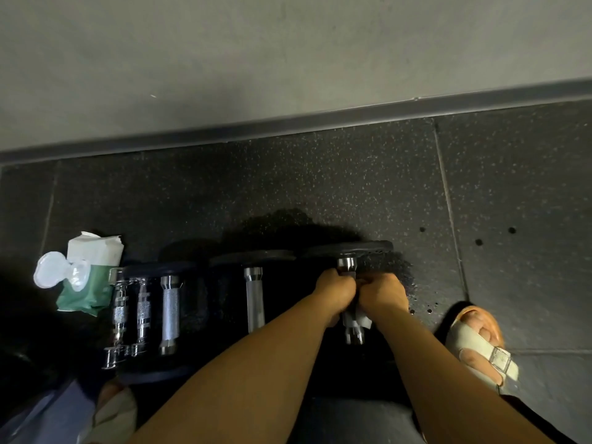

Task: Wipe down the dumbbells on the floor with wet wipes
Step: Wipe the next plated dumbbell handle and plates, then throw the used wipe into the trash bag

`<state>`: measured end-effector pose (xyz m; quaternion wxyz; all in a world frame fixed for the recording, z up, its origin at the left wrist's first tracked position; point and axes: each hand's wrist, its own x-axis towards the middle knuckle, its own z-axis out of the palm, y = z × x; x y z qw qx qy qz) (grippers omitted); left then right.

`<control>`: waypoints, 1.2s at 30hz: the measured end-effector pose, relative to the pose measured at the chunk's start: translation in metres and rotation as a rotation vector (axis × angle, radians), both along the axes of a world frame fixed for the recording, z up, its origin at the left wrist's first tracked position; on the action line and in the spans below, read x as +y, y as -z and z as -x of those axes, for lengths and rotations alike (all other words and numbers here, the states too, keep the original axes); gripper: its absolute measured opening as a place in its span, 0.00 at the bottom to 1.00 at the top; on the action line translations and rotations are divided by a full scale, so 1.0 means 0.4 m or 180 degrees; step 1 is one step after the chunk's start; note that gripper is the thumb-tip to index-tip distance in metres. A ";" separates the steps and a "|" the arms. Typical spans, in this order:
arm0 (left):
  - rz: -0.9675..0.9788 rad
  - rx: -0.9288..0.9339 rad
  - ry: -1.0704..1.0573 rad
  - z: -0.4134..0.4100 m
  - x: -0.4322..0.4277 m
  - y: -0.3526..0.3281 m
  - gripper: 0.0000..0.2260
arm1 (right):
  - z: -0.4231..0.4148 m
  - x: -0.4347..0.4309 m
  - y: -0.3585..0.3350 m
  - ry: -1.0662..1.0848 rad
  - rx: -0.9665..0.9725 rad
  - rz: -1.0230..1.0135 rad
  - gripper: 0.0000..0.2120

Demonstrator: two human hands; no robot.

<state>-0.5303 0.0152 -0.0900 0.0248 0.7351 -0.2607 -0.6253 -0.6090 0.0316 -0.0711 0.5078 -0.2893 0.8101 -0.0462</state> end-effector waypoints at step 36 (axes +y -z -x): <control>0.0747 0.1163 -0.1523 -0.601 0.013 -0.756 0.13 | -0.401 -0.061 -0.631 0.0589 -0.1507 0.1275 0.02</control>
